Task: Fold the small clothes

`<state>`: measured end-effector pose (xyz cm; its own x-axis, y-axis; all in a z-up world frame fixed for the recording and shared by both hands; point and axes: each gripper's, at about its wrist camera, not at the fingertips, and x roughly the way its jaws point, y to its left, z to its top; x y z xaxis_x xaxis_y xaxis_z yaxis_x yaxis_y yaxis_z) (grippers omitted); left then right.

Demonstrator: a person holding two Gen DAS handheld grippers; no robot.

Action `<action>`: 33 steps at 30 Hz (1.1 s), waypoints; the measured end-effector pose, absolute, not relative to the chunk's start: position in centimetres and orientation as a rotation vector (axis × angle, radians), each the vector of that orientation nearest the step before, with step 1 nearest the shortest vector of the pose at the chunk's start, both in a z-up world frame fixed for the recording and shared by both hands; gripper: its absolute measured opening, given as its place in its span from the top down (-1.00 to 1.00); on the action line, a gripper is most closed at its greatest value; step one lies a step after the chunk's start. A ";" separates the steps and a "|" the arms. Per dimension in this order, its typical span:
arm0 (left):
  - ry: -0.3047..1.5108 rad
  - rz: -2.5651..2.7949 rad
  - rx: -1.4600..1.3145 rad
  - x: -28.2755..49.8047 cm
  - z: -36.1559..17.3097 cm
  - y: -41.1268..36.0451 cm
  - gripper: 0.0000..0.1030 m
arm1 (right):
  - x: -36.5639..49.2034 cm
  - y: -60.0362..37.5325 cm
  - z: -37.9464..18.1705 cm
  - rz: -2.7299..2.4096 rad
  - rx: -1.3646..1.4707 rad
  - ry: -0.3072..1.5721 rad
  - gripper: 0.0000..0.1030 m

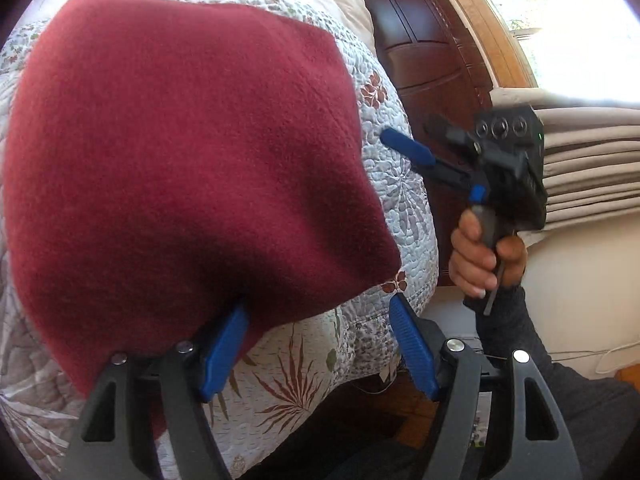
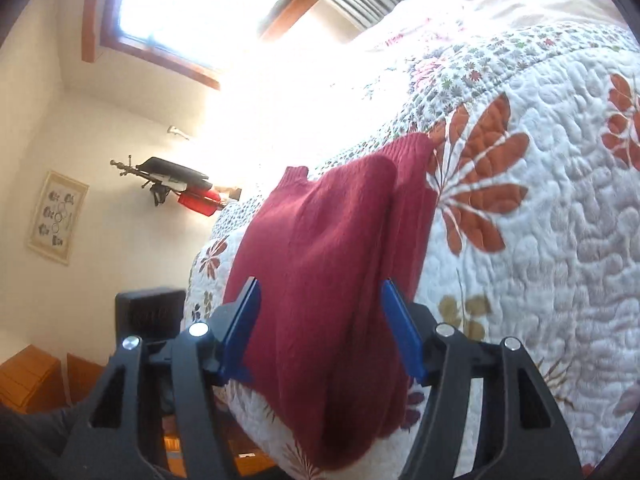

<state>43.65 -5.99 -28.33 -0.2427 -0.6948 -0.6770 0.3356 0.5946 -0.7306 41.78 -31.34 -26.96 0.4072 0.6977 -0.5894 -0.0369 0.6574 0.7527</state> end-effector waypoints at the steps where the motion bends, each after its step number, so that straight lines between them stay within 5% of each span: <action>1: 1.534 -0.998 -0.317 43.5 -28.3 -6.0 -0.39 | 43.2 -30.8 -27.8 0.502 0.740 1.089 -0.22; 2: 1.533 -1.003 -0.322 43.4 -28.3 -6.1 -0.39 | 44.4 -30.2 -28.8 0.481 0.739 1.123 -0.08; 3: 1.533 -1.014 -0.330 43.3 -28.2 -6.1 -0.39 | 45.4 -29.7 -29.5 0.458 0.722 1.154 0.80; 5: 1.524 -1.039 -0.330 43.0 -27.9 -6.2 -0.39 | 45.8 -30.5 -28.9 0.445 0.735 1.109 0.85; 8: 1.510 -1.068 -0.337 42.5 -28.0 -6.4 -0.40 | 45.1 -32.0 -27.9 0.383 0.703 1.014 0.86; 12: 1.553 -1.108 -0.419 41.9 -28.7 -6.1 -0.38 | 46.0 -32.1 -33.4 0.299 0.729 1.123 0.76; 19: 1.375 -1.122 -0.500 45.1 -22.7 -1.6 -0.41 | 41.8 -34.4 -28.7 0.338 0.715 1.032 0.42; 21: 1.317 -1.053 -0.546 47.6 -22.2 0.1 -0.42 | 40.0 -33.1 -28.3 0.383 0.673 1.058 -0.15; 23: 1.317 -1.027 -0.586 49.6 -22.9 0.5 -0.42 | 38.4 -31.7 -29.0 0.409 0.644 1.107 -0.31; 24: 1.332 -1.019 -0.574 50.4 -23.5 0.4 -0.42 | 38.0 -30.7 -29.9 0.427 0.639 1.143 -0.11; 26: 1.382 -0.971 -0.522 51.2 -25.4 -0.4 -0.42 | 37.9 -29.5 -32.2 0.444 0.643 1.214 0.65; 31: 1.434 -0.953 -0.486 50.8 -27.6 -1.9 -0.32 | 37.3 -31.0 -35.1 0.424 0.741 1.231 0.64; 33: 1.415 -0.955 -0.500 50.6 -26.3 -1.3 -0.35 | 36.2 -31.5 -33.3 0.454 0.762 1.183 0.44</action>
